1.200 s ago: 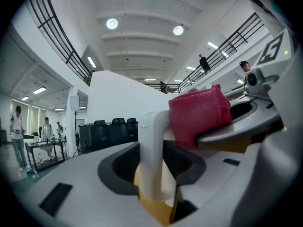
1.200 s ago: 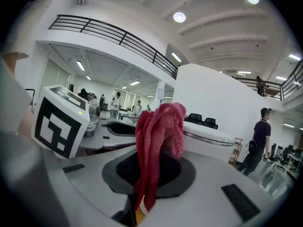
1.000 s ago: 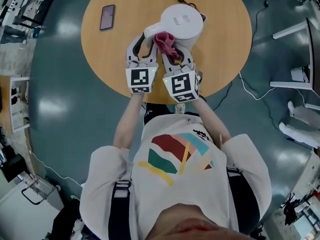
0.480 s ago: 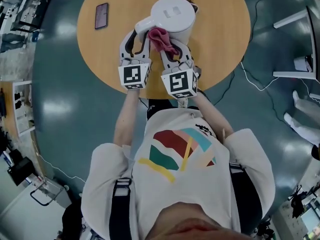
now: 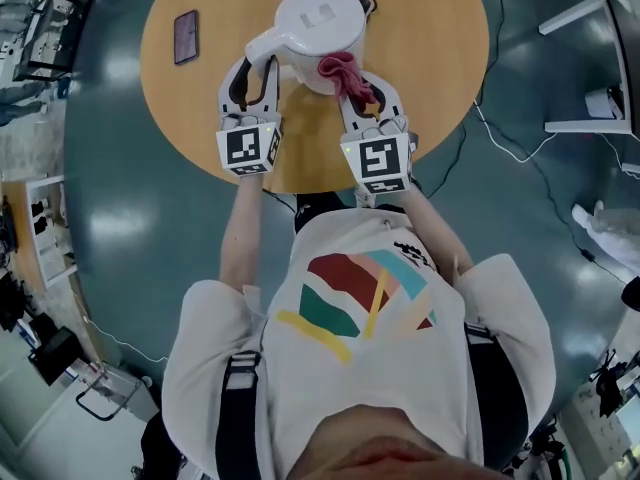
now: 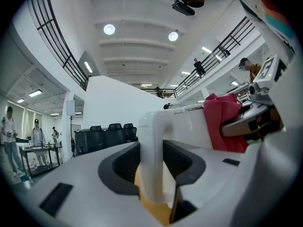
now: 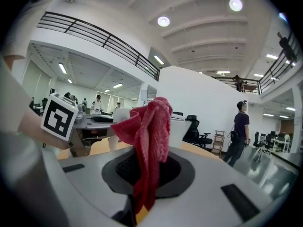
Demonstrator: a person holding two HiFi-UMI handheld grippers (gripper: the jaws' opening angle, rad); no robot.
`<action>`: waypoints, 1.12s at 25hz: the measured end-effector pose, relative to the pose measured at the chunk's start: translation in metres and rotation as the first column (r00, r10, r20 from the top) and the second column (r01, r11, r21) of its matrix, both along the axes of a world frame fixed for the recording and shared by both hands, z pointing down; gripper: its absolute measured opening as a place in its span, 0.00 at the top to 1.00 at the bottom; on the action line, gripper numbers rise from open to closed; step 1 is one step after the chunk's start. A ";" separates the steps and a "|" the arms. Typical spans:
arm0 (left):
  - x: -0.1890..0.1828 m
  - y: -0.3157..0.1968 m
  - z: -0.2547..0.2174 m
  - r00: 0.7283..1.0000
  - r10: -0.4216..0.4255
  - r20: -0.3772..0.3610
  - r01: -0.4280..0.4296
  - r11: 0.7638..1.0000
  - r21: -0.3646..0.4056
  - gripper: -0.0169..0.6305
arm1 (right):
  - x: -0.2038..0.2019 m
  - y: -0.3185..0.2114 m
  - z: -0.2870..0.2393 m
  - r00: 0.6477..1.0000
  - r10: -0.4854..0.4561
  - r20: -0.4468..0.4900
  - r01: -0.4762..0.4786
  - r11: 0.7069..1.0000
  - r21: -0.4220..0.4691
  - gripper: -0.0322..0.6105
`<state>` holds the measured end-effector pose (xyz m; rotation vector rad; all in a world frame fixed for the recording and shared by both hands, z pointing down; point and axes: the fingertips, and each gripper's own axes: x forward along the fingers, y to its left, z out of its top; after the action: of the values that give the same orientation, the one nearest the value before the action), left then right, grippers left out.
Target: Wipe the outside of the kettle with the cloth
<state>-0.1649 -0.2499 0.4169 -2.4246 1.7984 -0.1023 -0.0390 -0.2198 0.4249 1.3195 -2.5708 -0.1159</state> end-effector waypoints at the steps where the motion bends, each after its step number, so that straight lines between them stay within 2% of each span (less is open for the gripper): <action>1: 0.000 0.000 0.000 1.000 0.002 0.000 -0.002 1.000 0.001 0.67 | 0.006 -0.002 0.001 1.000 0.017 0.016 -0.017 1.000 -0.014 0.89; 10: -0.002 -0.003 -0.001 1.000 0.023 0.005 -0.023 1.000 0.005 0.67 | 0.025 -0.020 0.000 0.996 0.055 0.073 -0.050 0.996 -0.072 0.89; 21: -0.005 -0.025 -0.004 0.998 0.066 0.011 -0.066 0.998 -0.006 0.67 | 0.046 -0.067 0.001 0.998 0.065 -0.012 -0.066 0.997 -0.042 0.89; 28: -0.012 -0.050 -0.003 0.995 0.096 0.024 -0.096 0.995 -0.012 0.67 | 0.048 -0.104 0.016 0.997 0.078 -0.011 -0.078 0.995 -0.065 0.89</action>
<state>-0.1771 -0.2996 0.4138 -2.5014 1.6719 -0.1330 0.0089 -0.3236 0.4406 1.3903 -2.4900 -0.0232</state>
